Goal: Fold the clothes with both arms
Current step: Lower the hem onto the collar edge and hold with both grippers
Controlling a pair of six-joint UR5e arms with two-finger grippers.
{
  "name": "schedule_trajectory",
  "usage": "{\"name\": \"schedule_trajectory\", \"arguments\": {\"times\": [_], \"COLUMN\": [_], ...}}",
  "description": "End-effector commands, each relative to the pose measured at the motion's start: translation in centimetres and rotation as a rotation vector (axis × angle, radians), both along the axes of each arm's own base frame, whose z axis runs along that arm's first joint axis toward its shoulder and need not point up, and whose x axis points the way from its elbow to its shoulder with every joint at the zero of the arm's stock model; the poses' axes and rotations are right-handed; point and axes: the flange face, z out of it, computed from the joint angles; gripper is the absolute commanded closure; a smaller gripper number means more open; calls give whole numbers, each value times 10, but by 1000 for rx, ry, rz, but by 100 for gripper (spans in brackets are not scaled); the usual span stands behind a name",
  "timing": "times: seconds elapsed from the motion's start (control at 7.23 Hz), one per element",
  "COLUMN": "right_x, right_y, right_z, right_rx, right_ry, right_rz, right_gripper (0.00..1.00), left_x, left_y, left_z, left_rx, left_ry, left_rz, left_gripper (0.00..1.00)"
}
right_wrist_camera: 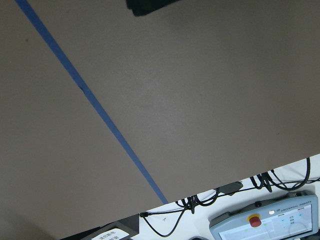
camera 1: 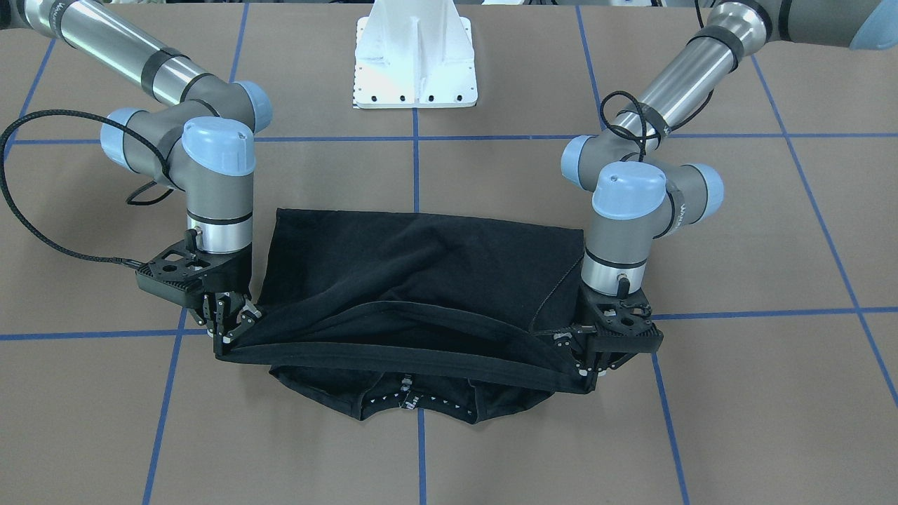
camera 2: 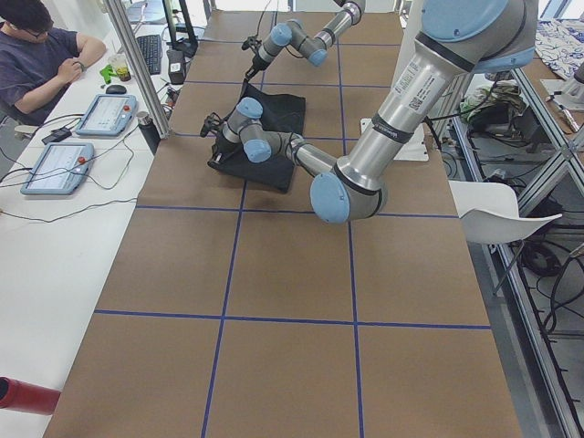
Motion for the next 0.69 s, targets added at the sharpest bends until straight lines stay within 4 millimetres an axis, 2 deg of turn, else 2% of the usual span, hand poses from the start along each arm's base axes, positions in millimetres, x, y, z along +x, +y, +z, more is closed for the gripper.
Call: {"name": "schedule_trajectory", "arguments": {"times": [0.0, 0.14, 0.28, 0.41, 0.55], "right_x": [-4, -4, -5, -6, -4], "right_y": [-2, -2, -2, -4, -9], "right_z": [11, 12, 12, 8, -4], "right_rx": [-14, -15, -15, -11, 17], "right_ry": [18, 19, 22, 18, 34], "right_rz": [-2, -2, -4, -6, -38], "right_gripper": [100, 100, 100, 83, 1], "left_x": [4, 2, -3, -4, -11], "left_y": [-4, -5, -9, -9, -11], "left_z": [-2, -3, -4, -6, -12], "left_rx": [6, 23, 30, 59, 92], "left_ry": [2, 22, 41, 60, 68], "left_rz": [2, -2, -11, -9, 5], "left_gripper": [100, 94, 44, 1, 0]}}
